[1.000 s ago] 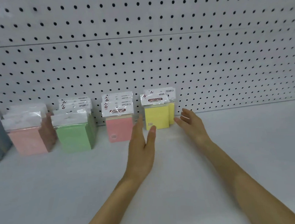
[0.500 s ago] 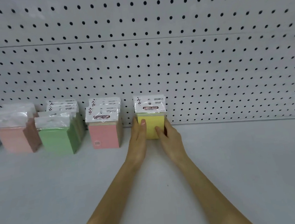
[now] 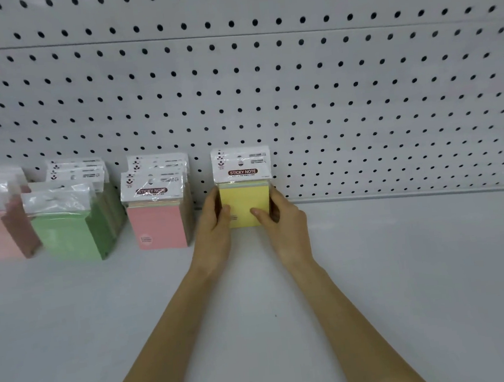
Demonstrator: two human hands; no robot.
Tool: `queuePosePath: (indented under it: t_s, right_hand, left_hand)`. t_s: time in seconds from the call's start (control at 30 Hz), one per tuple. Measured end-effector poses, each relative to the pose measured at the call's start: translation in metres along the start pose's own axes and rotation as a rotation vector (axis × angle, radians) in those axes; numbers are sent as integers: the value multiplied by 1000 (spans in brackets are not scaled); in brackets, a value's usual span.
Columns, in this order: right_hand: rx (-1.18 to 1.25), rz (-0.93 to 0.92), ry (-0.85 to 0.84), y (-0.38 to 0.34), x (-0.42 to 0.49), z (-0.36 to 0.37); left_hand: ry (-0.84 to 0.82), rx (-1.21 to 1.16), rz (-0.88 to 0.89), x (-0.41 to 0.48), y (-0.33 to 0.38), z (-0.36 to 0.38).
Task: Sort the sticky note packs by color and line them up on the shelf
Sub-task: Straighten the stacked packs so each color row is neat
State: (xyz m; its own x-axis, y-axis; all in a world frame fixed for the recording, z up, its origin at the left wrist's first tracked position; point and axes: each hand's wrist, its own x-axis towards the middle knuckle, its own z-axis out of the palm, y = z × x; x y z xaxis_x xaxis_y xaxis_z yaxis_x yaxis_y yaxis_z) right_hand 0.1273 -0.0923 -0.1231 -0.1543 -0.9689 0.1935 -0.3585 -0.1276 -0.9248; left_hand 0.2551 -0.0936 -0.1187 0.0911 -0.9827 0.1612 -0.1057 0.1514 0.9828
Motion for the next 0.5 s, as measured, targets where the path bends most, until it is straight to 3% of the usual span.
queuePosePath:
  t_s: [0.5]
  right_hand:
    - [84, 49, 67, -9, -5, -2]
  left_hand:
    - [70, 91, -34, -3, -3, -1]
